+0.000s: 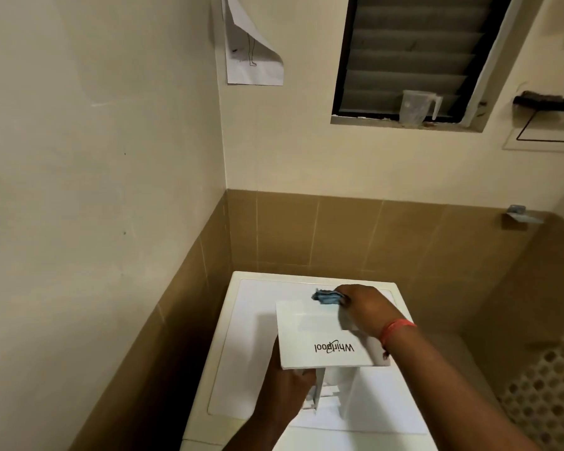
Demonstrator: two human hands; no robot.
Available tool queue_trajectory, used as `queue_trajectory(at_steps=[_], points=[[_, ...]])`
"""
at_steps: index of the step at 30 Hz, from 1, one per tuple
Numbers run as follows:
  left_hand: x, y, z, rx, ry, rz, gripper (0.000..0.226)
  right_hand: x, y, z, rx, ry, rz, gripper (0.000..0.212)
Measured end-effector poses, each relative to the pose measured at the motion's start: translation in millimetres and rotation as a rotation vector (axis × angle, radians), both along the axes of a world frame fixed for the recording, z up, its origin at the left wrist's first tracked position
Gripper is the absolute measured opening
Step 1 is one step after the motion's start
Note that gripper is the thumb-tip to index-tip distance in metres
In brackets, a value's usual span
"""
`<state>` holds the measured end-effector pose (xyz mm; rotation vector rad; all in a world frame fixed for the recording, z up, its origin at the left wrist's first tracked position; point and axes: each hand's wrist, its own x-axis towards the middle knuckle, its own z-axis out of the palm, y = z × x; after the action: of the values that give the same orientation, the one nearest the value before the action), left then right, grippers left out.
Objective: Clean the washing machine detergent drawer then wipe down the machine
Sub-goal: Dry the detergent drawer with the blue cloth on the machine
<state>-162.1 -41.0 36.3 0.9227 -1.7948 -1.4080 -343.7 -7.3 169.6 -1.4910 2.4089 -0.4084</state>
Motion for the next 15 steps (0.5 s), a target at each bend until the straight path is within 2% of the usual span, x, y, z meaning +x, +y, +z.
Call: queue_trajectory(at_steps=[2, 8, 15], points=[[2.2, -1.3, 1.1, -0.032, 0.018, -0.009, 0.055, -7.7, 13.5, -3.1, -0.057, -0.025, -0.092, 0.028], [-0.3, 2.9, 10.3, -0.037, 0.104, 0.003, 0.046, 22.6, 67.1, -37.5, -0.408, -0.111, -0.29, 0.048], [-3.1, 0.2, 6.1, -0.1, 0.105, 0.022, 0.046, 57.6, 106.5, -65.2, -0.527, -0.101, -0.411, 0.047]])
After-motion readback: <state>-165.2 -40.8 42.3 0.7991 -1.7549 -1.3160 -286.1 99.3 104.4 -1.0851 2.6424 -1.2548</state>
